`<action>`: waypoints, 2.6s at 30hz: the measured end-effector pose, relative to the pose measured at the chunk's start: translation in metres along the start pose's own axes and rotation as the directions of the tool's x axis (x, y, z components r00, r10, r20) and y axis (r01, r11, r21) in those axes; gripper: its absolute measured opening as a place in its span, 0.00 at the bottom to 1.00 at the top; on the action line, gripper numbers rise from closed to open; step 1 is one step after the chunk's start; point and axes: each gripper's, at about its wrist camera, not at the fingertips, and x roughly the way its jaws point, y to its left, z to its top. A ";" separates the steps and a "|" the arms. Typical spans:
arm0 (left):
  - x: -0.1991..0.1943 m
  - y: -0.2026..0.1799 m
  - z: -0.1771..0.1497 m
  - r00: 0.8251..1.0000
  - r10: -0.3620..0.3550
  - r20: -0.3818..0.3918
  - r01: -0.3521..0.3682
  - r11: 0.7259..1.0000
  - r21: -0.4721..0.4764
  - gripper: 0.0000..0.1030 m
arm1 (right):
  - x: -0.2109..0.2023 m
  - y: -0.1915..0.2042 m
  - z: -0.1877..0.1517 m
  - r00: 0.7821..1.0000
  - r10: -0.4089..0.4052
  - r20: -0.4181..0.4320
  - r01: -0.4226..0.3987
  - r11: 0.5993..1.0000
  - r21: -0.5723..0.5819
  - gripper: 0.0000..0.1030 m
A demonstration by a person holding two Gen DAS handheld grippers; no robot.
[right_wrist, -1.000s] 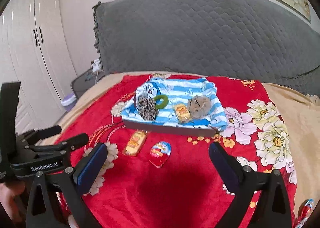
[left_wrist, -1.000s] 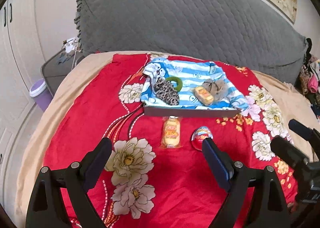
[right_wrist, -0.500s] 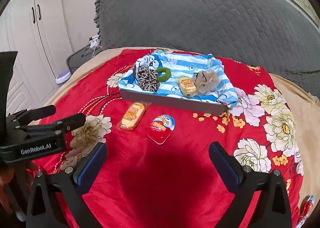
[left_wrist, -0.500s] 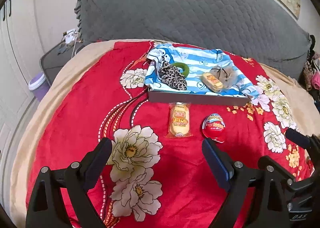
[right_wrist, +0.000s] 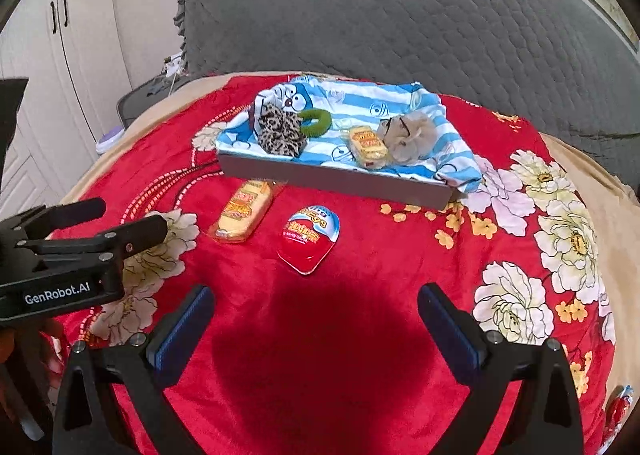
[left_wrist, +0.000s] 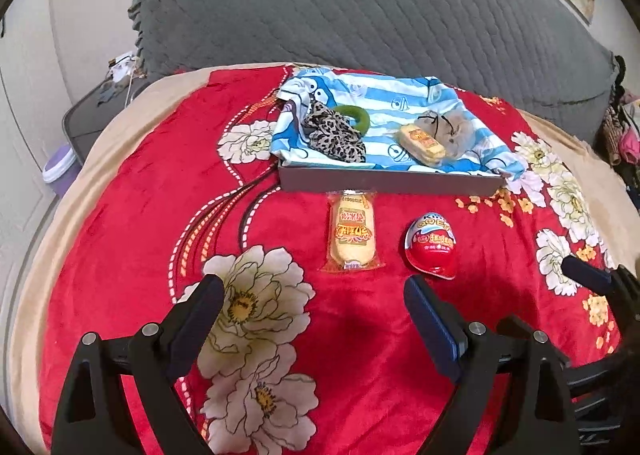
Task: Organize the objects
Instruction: 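Move the left tool to the yellow bread packet while the right tool approaches the Kinder egg, then grasp the yellow bread packet with the left tool while the right tool grasps the Kinder egg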
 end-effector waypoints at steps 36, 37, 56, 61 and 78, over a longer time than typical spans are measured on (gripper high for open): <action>0.095 -0.020 0.042 0.997 -0.033 -0.071 0.035 0.999 0.014 0.89 | 0.087 -0.002 0.015 0.997 0.009 -0.070 -0.007 1.000 0.023 0.99; 0.097 -0.020 0.041 0.997 -0.033 -0.073 0.034 0.999 0.014 0.89 | 0.089 -0.002 0.016 0.998 0.010 -0.069 -0.008 1.000 0.024 0.99; 0.120 -0.021 0.050 0.996 -0.024 -0.082 0.026 0.999 0.020 0.89 | 0.116 0.000 0.028 0.995 0.042 -0.092 -0.039 0.999 0.034 0.81; 0.126 -0.020 0.051 0.996 -0.027 -0.086 0.029 0.999 0.016 0.89 | 0.124 -0.003 0.029 0.994 0.046 -0.100 -0.041 0.998 0.055 0.81; 0.138 -0.023 0.047 0.993 -0.047 -0.105 0.050 0.998 0.029 0.67 | 0.136 -0.001 0.037 0.991 0.075 -0.112 -0.068 0.996 0.065 0.59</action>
